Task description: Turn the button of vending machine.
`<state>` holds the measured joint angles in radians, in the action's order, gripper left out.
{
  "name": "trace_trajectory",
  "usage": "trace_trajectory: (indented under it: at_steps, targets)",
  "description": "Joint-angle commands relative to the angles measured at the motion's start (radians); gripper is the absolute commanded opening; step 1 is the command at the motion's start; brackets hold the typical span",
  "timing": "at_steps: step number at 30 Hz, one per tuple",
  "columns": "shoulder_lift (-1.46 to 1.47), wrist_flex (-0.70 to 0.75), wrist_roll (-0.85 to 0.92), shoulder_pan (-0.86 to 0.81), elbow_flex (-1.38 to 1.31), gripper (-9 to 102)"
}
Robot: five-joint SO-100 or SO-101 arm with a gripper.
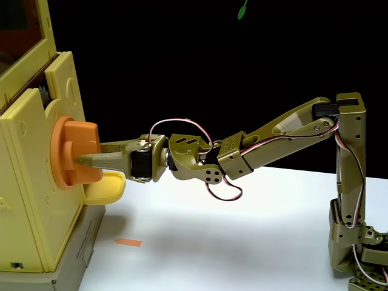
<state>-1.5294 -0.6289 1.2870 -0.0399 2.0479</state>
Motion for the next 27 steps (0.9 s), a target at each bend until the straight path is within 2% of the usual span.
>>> trace_trajectory:
  at_steps: [1, 6, 20, 23, 27]
  targets:
    - [-0.006, -0.014, 0.003, -0.012, -0.049, 11]
    - [-0.008, -0.043, -0.021, -0.005, -0.048, -1]
    - [-0.017, -0.044, -0.051, 0.005, -0.038, -1]
    - [-0.032, -0.044, -0.144, -0.003, -0.025, -1]
    - [-0.064, -0.032, -0.399, -0.021, 0.003, -1]
